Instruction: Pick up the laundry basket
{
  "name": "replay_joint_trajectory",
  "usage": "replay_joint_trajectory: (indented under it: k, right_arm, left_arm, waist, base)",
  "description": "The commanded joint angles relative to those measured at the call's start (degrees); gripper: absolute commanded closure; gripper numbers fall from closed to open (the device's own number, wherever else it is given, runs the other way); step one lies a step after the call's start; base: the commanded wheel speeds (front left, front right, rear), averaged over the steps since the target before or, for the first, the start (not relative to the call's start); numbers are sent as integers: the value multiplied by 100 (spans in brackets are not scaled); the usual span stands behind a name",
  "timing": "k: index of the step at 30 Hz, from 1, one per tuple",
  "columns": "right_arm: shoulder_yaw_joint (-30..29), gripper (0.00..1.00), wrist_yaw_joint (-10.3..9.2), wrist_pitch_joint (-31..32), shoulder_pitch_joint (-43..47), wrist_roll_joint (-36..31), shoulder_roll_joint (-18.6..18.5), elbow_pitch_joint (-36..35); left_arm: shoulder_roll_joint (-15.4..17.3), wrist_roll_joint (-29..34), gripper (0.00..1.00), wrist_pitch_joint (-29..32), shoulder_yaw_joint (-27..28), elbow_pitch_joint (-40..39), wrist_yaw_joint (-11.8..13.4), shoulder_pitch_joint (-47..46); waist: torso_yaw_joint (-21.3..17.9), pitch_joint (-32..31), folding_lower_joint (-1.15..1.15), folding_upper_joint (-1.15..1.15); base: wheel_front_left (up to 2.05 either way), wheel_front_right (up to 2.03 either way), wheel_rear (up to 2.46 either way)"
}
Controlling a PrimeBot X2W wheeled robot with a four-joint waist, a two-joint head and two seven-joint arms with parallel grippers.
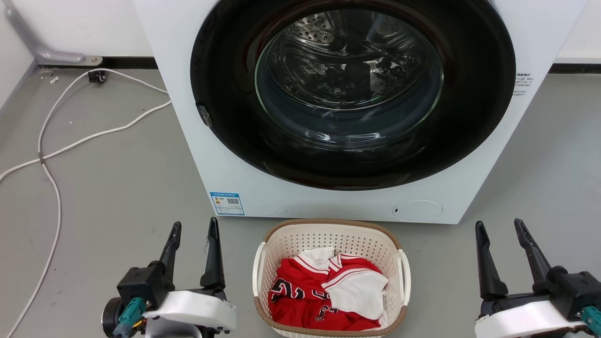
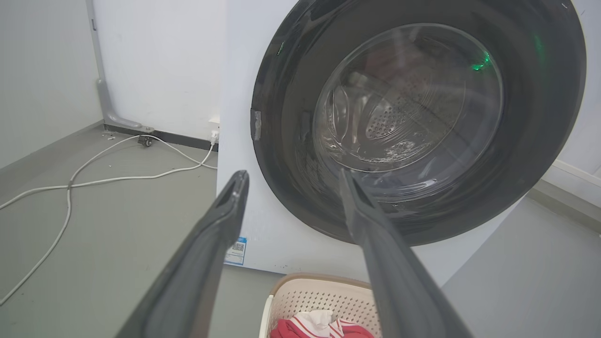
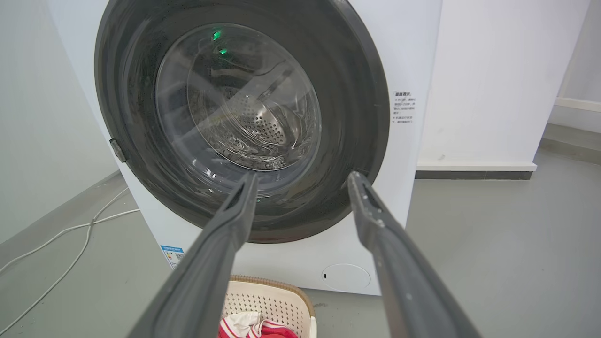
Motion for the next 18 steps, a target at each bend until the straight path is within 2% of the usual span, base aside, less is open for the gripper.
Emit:
replay_joint_trajectory:
  k: [1,18]
  right_arm:
    - [6,0,-1,-65,63,-139,-1,-58]
    - [13,0,-2,-236,175,-869,2,-137]
  left_arm:
    - [11,127,0,-42,-13,-46,34,58]
    - [10,784,0,-221,-94,-57,148,140]
  waist:
    - [-2,3,0,0]
    - [0,-19,0,0]
  base:
    - [0,0,0]
    - [0,0,0]
